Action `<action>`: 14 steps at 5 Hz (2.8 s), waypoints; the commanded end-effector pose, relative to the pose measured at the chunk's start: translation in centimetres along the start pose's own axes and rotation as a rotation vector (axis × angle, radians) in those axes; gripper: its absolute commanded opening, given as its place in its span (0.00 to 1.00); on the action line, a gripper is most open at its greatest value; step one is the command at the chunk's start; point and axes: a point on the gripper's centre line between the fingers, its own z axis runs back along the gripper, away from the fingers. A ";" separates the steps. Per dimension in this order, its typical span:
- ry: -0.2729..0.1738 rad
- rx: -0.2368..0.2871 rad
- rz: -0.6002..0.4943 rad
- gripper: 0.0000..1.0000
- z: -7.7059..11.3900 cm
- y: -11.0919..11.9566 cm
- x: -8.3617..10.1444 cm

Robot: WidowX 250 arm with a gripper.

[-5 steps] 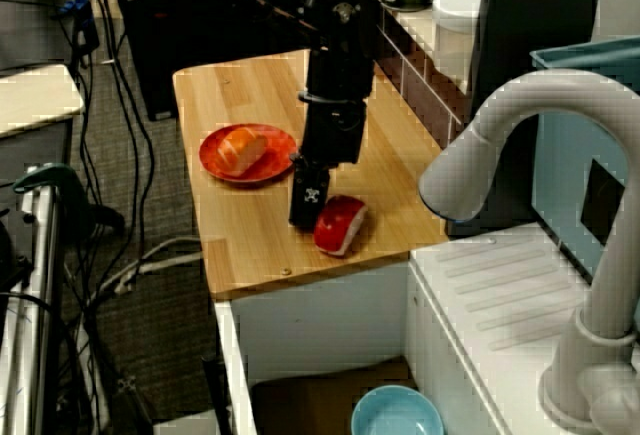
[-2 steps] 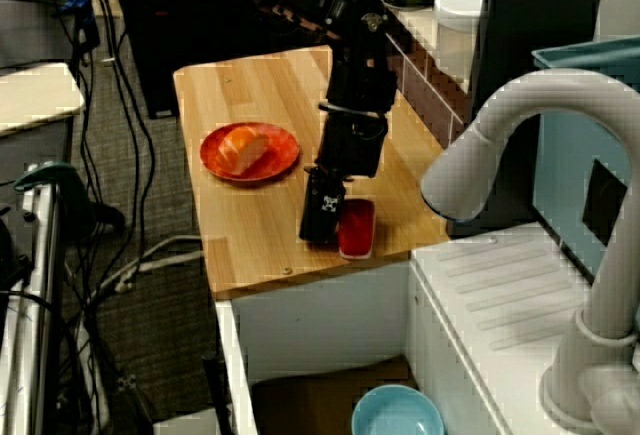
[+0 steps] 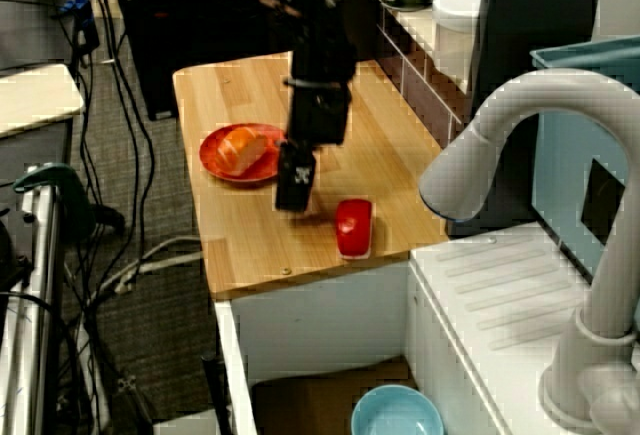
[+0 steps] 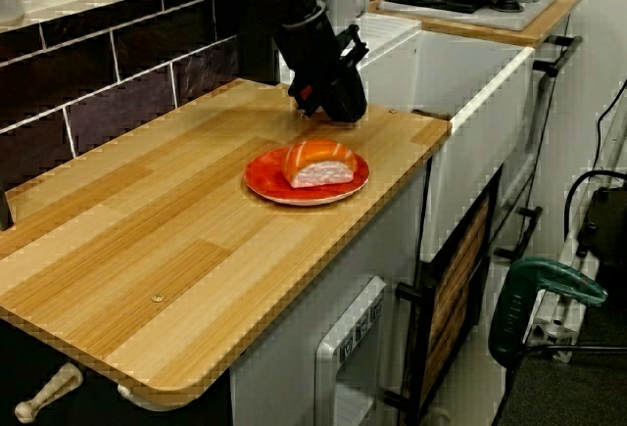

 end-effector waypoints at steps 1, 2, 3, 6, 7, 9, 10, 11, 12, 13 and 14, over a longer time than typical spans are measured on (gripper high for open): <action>-0.130 -0.013 0.003 0.00 6.1 -0.3 -0.8; -0.237 0.050 0.097 0.00 5.9 -0.3 -0.1; -0.315 0.132 0.155 0.00 6.0 -0.1 0.7; -0.407 0.223 0.201 0.00 5.0 1.1 2.4; -0.406 0.217 0.219 0.00 4.4 1.1 3.0; -0.412 0.232 0.229 0.00 2.8 0.5 4.2; -0.409 0.233 0.233 0.00 2.3 0.2 5.0; -0.386 0.191 0.246 0.00 2.4 -0.3 5.6; -0.361 0.149 0.262 0.00 2.3 -0.8 5.5; -0.304 0.076 0.252 0.00 3.0 -1.4 5.5; -0.265 0.019 0.242 0.00 3.3 -2.2 4.5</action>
